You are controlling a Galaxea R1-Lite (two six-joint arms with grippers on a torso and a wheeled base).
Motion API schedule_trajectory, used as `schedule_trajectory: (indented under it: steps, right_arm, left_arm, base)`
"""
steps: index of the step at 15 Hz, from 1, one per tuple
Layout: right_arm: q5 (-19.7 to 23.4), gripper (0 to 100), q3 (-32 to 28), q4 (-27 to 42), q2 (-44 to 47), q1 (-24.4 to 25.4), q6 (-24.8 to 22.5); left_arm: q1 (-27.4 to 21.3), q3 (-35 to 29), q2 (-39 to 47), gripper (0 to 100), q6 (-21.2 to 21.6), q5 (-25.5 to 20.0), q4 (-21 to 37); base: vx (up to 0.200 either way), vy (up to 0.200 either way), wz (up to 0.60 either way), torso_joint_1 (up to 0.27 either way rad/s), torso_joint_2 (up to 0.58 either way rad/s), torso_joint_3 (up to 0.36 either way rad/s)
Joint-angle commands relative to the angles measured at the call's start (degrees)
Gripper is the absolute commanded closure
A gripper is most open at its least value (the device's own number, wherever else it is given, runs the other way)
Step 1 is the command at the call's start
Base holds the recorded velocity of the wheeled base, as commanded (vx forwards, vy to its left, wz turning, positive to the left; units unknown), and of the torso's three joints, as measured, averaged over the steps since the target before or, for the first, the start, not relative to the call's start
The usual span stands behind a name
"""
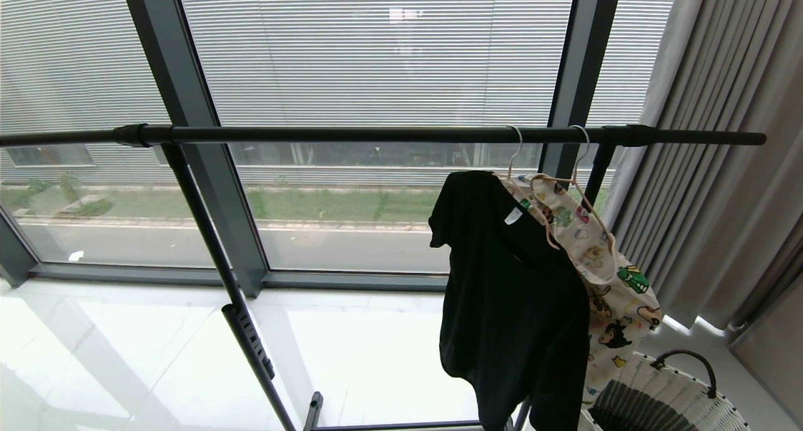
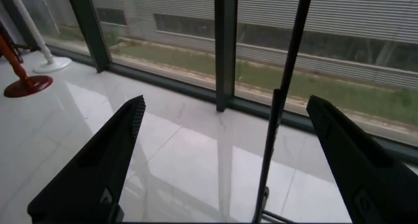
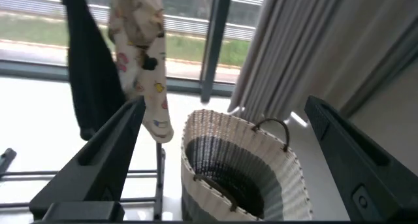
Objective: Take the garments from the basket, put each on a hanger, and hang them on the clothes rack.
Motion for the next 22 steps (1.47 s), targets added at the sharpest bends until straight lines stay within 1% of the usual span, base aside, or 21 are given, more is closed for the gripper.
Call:
schedule_trajectory:
  steps: [1, 2, 3, 4, 5, 6, 8, 9, 11, 12, 13, 14, 15, 16, 17, 18, 20, 22]
  right_arm:
    - [-2.71, 0, 0.13, 0.04, -0.57, 0.07, 0.29]
    - [-5.34, 0, 0.13, -0.13, -0.57, 0.07, 0.29]
    - [-7.36, 0, 0.21, -0.31, -0.57, 0.07, 0.29]
    - [-10.79, 0, 0.3, -0.75, -0.57, 0.07, -0.24]
    - [-12.64, 0, 0.48, -1.36, -0.57, 0.07, -1.03]
    - [-12.73, 0, 1.09, -2.07, -0.57, 0.07, -2.26]
    - [-12.64, 0, 1.01, -2.07, -0.57, 0.07, -2.35]
    - [-12.55, 0, 1.01, -1.89, -0.66, 0.07, -0.5]
    - [-12.64, 0, 1.09, -2.07, -0.66, 0.07, 5.56]
    - [-13.52, 0, 1.09, -2.24, -0.57, 0.07, 5.82]
    - [-16.5, 0, 1.09, -2.33, -0.57, 0.07, 6.09]
    - [-16.42, 0, 1.09, -2.33, -0.57, 0.07, 6.09]
    - [-14.04, 0, 1.09, -2.24, -0.57, 0.07, 6.0]
    - [-8.42, 0, 1.62, -1.98, -0.57, 0.07, 5.3]
    - [-7.89, 0, 1.97, -2.07, -0.57, 0.07, 2.92]
    - [-8.07, 0, 1.97, -2.07, -0.57, 0.07, 3.19]
    - [-8.07, 0, 2.06, -2.16, -0.66, 0.07, 5.74]
    - [-8.07, 0, 2.06, -2.24, -0.66, 0.07, 5.56]
  left_arm:
    - [-0.01, 0.0, 0.02, 0, -2.97, -4.56, 0.14]
    - [-0.01, 0.0, 0.02, 0, -5.7, -8.25, 0.32]
    - [-0.01, 0.0, 0.02, 0, -8.16, -10.36, 1.11]
    - [-0.01, 0.0, 0.02, 0, -10.62, -10.97, 2.34]
    - [-0.01, 0.0, 0.02, 0, -11.85, -11.06, 2.34]
    - [-0.01, 0.0, 0.02, 0, -12.9, -11.15, 2.43]
    - [-0.01, 0.0, 0.02, 0, -13.43, -11.15, 2.34]
    - [-0.01, 0.0, 0.02, 0, -13.78, -11.06, 2.34]
    - [-0.01, 0.0, 0.02, 0, -13.78, -11.06, 2.34]
    - [-0.01, 0.0, 0.02, 0, -13.78, -11.06, 2.34]
    - [-0.01, 0.0, 0.02, 0, -13.78, -11.06, 2.34]
    - [-0.01, 0.0, 0.02, 0, -13.78, -11.06, 2.34]
    - [-0.01, 0.0, 0.02, 0, -13.78, -11.06, 2.34]
    - [-0.01, 0.0, 0.02, 0, -13.78, -11.06, 2.34]
    - [-0.01, 0.0, 0.02, 0, -13.78, -11.06, 2.34]
    - [-0.01, 0.0, 0.02, 0, -13.78, -11.06, 2.34]
    - [-0.01, 0.0, 0.02, 0, -13.78, -11.06, 2.34]
    - [-0.01, 0.0, 0.02, 0, -13.78, -11.06, 2.34]
  base:
    - [0.0, 0.0, 0.0, 0.0, 0.0, 0.0]
    - [0.0, 0.0, 0.0, 0.0, 0.0, 0.0]
    - [0.0, 0.0, 0.0, 0.0, 0.0, 0.0]
    - [0.0, 0.0, 0.0, 0.0, 0.0, 0.0]
    - [0.0, 0.0, 0.0, 0.0, 0.0, 0.0]
    - [0.0, 0.0, 0.0, 0.0, 0.0, 0.0]
    - [0.0, 0.0, 0.0, 0.0, 0.0, 0.0]
    - [0.0, 0.0, 0.0, 0.0, 0.0, 0.0]
    - [0.0, 0.0, 0.0, 0.0, 0.0, 0.0]
    - [0.0, 0.0, 0.0, 0.0, 0.0, 0.0]
    - [0.0, 0.0, 0.0, 0.0, 0.0, 0.0]
    - [0.0, 0.0, 0.0, 0.0, 0.0, 0.0]
    - [0.0, 0.0, 0.0, 0.0, 0.0, 0.0]
    - [0.0, 0.0, 0.0, 0.0, 0.0, 0.0]
    - [0.0, 0.0, 0.0, 0.0, 0.0, 0.0]
    - [0.0, 0.0, 0.0, 0.0, 0.0, 0.0]
    - [0.0, 0.0, 0.0, 0.0, 0.0, 0.0]
    - [0.0, 0.0, 0.0, 0.0, 0.0, 0.0]
